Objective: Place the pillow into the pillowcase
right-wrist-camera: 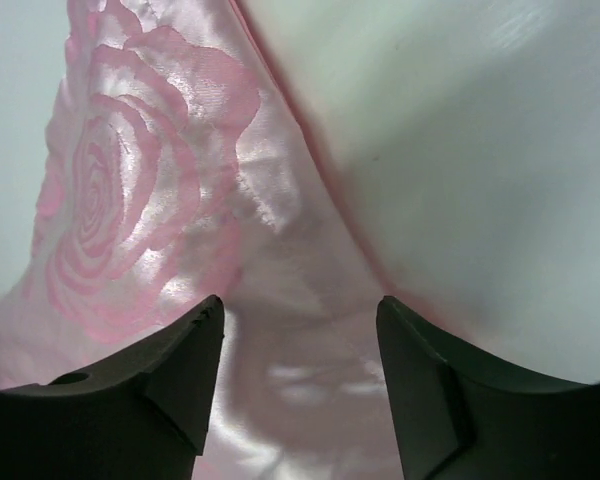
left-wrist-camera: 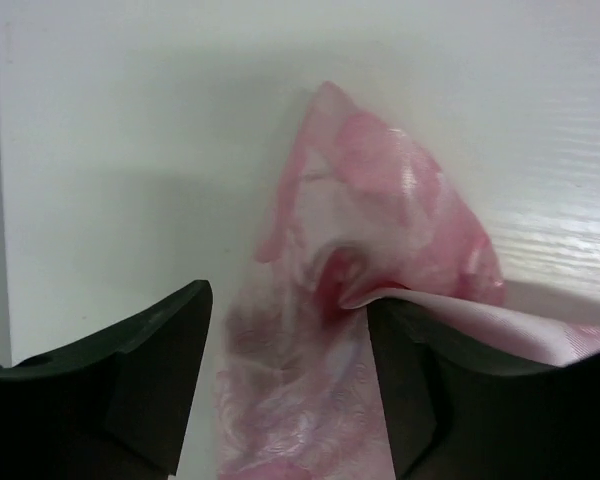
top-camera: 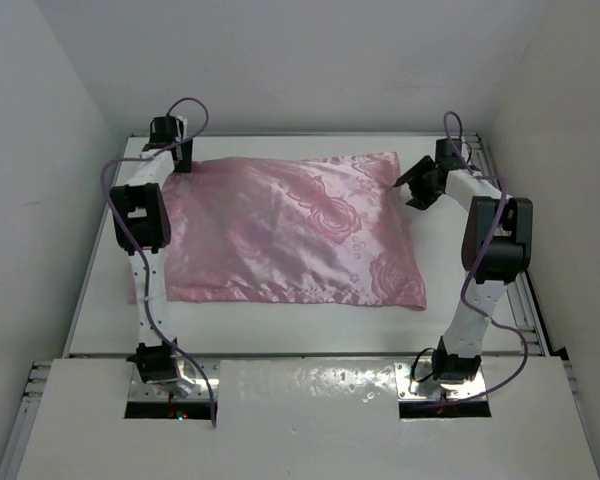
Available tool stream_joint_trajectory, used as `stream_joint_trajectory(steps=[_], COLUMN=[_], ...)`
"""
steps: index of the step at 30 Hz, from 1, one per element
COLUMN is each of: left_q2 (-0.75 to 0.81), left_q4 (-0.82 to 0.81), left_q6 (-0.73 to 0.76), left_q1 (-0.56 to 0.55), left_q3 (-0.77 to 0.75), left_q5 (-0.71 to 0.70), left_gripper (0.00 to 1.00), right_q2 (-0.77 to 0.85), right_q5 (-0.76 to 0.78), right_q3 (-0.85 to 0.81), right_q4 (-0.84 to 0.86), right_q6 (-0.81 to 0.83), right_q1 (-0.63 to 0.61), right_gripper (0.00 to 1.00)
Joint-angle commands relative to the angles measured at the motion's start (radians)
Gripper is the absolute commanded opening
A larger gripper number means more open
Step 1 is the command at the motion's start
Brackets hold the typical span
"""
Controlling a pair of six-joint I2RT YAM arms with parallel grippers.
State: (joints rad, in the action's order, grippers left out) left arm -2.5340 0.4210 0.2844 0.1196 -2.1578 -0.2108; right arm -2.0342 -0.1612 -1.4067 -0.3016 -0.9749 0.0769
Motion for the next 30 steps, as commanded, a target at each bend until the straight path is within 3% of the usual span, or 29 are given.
stream_joint_trajectory(steps=[1,7,10,14,21,25,30], left_q2=[0.081,0.199,0.264,0.388,0.887,1.118,1.406], left_q4=[-0.065,-0.022,0.063,0.218,0.289,0.291,0.315], left_q6=[-0.002,-0.017,-0.03,-0.053,-0.065,-0.027,0.053], left_q1=[0.011,0.008,0.012,0.014,0.126,0.211,0.262], left_q3=[0.024,0.018,-0.034,-0.045,0.45,0.761,1.021], left_q5=[-0.01,-0.004,0.008,0.073,0.151,0.172,0.194], left_gripper=[0.64,0.89,0.97,1.0,1.0,1.0,1.0], right_q2=[0.054,0.189,0.296,0.477,0.919,1.092,1.249], right_q5=[0.011,0.041,0.153,0.354,0.428,0.358,0.295], right_q3=[-0.049,-0.061,-0.037,0.101,0.49,0.569,0.563], right_q4=[-0.037,-0.195,-0.324,-0.398,-0.307,-0.343,-0.482], right_q6=[0.091,0.226,0.336,0.412,0.452,0.508,0.44], right_q1=[0.007,0.044,0.026,0.004,0.011,0.021,0.02], right_gripper=[0.63,0.85,0.99,0.99,0.99,0.99,0.99])
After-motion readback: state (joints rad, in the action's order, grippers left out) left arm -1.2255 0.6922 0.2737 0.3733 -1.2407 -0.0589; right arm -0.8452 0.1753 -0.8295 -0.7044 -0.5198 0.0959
